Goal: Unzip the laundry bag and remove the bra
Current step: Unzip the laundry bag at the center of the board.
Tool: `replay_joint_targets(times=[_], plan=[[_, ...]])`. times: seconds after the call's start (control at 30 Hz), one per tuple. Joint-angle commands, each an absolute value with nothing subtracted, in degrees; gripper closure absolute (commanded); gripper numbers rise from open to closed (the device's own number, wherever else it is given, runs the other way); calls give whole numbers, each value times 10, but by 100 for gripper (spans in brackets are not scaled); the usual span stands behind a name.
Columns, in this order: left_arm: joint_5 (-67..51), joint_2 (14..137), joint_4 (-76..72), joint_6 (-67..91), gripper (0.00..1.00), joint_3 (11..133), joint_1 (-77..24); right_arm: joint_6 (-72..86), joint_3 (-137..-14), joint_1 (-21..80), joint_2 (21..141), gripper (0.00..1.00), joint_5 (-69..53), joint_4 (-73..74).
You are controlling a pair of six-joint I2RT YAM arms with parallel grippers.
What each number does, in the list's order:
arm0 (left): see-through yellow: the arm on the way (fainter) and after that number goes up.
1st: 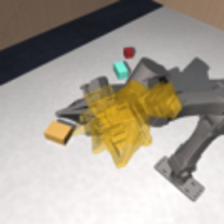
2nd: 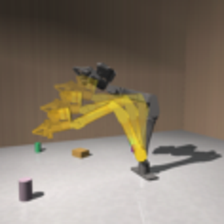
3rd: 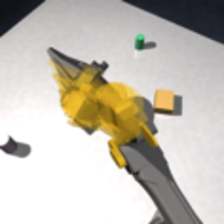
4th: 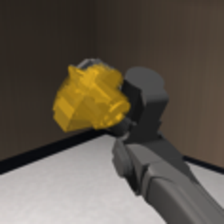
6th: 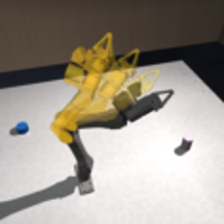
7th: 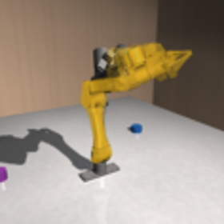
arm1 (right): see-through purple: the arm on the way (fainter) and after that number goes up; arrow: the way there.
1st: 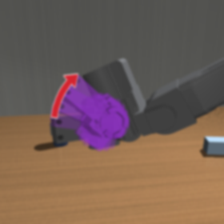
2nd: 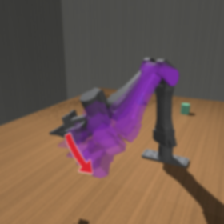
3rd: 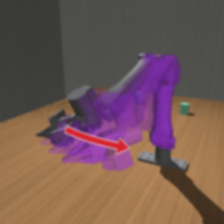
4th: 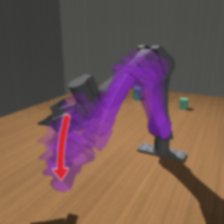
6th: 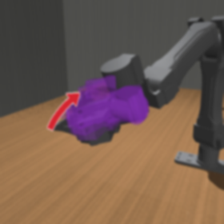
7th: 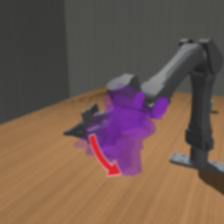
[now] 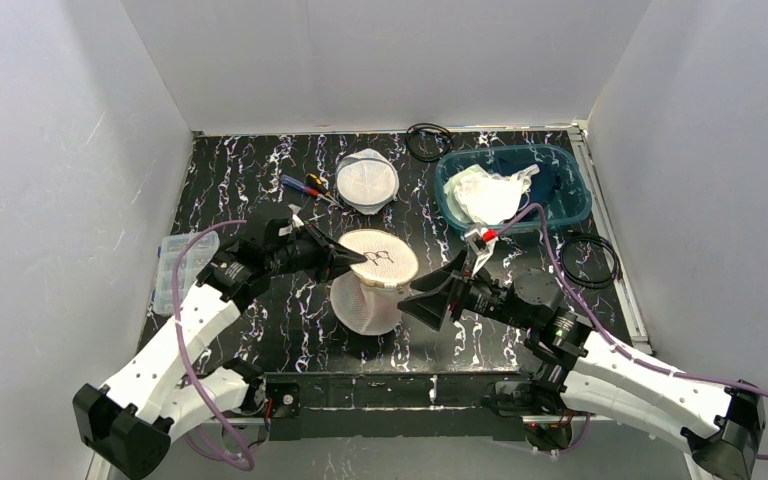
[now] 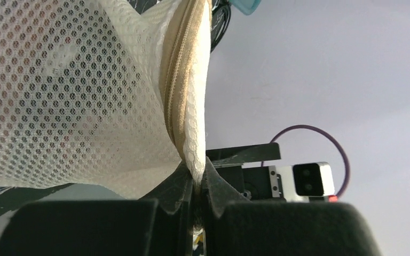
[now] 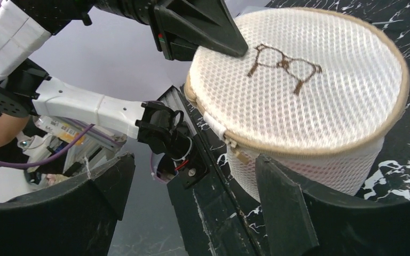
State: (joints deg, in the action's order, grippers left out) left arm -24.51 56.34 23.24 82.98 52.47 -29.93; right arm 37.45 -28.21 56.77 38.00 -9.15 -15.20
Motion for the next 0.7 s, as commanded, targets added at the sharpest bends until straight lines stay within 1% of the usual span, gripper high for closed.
replay_joint_targets(times=[0.0,0.17,0.47,0.67], plan=[[-203,518,267,880,100,561,-295,407,-267,570,387,11,-104,-249],[-167,498,296,894,100,581,-295,440,-243,569,385,11,-95,-293],[-170,485,298,901,100,581,-296,453,-233,569,392,12,-65,-325],[-177,481,277,904,100,564,-295,453,-234,569,413,6,-79,-363]])
